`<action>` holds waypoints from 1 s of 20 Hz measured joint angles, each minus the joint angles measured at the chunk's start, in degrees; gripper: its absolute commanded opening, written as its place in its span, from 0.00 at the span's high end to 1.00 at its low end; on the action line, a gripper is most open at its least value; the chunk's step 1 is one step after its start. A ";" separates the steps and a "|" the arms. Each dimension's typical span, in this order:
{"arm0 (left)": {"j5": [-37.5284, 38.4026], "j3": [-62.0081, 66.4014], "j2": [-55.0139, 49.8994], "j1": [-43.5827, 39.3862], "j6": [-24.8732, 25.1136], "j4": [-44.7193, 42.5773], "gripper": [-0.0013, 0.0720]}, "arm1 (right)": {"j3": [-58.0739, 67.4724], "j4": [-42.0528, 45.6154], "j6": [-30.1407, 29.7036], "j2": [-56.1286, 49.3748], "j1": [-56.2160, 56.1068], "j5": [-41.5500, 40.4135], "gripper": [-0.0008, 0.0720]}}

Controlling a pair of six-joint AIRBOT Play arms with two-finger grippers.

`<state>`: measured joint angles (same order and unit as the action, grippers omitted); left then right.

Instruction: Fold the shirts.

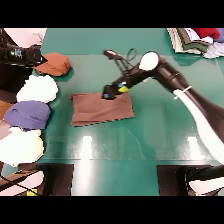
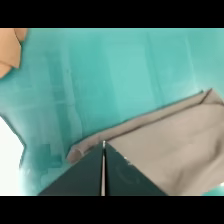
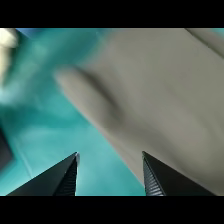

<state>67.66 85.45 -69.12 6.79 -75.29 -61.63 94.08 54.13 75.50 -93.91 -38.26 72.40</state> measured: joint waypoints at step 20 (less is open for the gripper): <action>0.96 -0.04 0.02 0.20 0.35 0.37 0.95 | -14.91 -21.64 -9.42 -13.42 12.28 -4.68 0.92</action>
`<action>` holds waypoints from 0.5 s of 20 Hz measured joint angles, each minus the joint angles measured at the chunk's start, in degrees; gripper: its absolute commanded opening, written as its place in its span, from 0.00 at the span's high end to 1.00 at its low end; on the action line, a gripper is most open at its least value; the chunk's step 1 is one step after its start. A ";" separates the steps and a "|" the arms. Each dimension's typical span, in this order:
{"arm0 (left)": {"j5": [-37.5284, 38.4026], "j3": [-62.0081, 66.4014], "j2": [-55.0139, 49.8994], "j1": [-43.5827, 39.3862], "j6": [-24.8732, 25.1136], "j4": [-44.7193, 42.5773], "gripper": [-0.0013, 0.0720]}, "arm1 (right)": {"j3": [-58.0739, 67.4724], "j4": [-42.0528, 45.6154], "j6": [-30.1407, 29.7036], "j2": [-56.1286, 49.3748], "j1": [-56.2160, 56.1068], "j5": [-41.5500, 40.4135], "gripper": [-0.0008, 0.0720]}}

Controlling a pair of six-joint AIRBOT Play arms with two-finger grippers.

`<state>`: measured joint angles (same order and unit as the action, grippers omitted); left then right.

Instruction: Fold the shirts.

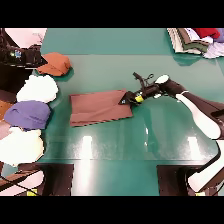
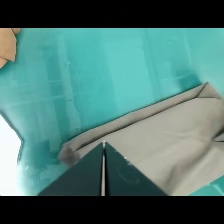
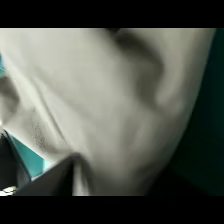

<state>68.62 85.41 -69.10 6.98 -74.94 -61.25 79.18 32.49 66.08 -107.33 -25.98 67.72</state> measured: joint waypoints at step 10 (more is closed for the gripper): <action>0.81 0.00 0.00 -5.05 -0.04 0.13 0.95 | -1.90 -2.10 -0.92 6.86 6.93 2.73 0.97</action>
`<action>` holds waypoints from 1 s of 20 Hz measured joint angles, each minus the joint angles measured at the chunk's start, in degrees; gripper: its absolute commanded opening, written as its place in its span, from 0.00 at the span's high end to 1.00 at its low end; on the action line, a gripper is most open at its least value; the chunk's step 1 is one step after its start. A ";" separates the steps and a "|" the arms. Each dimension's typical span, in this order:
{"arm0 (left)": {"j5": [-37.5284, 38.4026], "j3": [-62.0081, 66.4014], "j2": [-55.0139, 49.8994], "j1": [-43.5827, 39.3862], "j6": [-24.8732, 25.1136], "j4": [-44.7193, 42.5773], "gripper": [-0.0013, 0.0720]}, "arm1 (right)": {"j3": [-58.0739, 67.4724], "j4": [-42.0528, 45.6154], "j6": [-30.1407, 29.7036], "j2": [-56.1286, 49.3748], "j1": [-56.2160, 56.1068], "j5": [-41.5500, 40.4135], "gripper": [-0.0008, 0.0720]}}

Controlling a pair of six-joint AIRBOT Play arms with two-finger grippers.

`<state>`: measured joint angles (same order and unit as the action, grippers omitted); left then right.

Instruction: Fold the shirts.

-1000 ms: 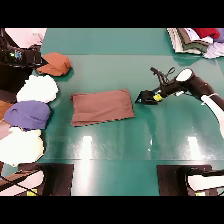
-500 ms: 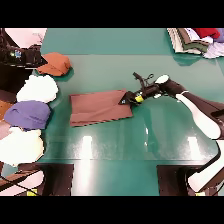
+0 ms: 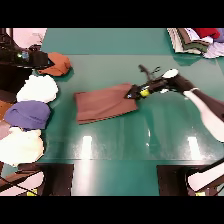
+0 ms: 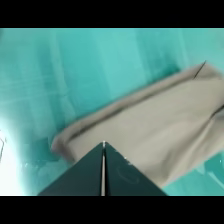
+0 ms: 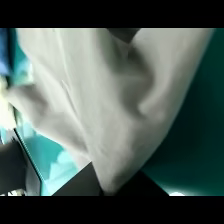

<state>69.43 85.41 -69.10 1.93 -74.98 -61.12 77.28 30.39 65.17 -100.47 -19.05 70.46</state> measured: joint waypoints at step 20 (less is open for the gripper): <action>-4.26 0.00 0.00 -10.25 -1.64 0.31 0.95 | -27.65 14.45 0.81 31.45 78.42 -11.32 0.97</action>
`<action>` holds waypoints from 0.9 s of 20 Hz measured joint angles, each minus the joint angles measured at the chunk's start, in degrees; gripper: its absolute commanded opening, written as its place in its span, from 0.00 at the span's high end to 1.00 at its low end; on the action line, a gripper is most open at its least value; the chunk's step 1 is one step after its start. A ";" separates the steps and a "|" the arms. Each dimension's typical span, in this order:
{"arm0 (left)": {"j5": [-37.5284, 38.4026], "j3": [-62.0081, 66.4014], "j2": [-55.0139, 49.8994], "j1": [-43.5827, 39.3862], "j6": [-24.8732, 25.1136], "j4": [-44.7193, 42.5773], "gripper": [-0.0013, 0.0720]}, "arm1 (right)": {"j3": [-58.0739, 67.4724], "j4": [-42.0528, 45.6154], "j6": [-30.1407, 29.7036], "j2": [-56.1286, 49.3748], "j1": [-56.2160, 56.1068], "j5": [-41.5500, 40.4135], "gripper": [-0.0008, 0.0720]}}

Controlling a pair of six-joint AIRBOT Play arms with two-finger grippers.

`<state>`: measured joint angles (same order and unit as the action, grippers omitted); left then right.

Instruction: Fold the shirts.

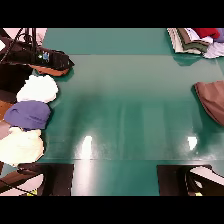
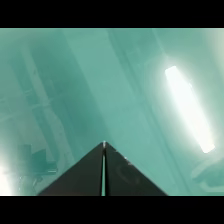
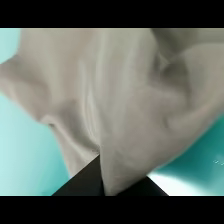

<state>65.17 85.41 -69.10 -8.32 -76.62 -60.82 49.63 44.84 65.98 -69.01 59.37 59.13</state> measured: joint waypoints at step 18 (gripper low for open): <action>0.83 0.00 0.02 0.00 0.02 -0.07 0.94 | 22.18 12.26 10.32 -5.18 -10.78 28.55 0.42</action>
<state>66.00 85.41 -69.08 -8.32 -76.60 -60.88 71.81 57.10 76.29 -74.19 48.60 87.68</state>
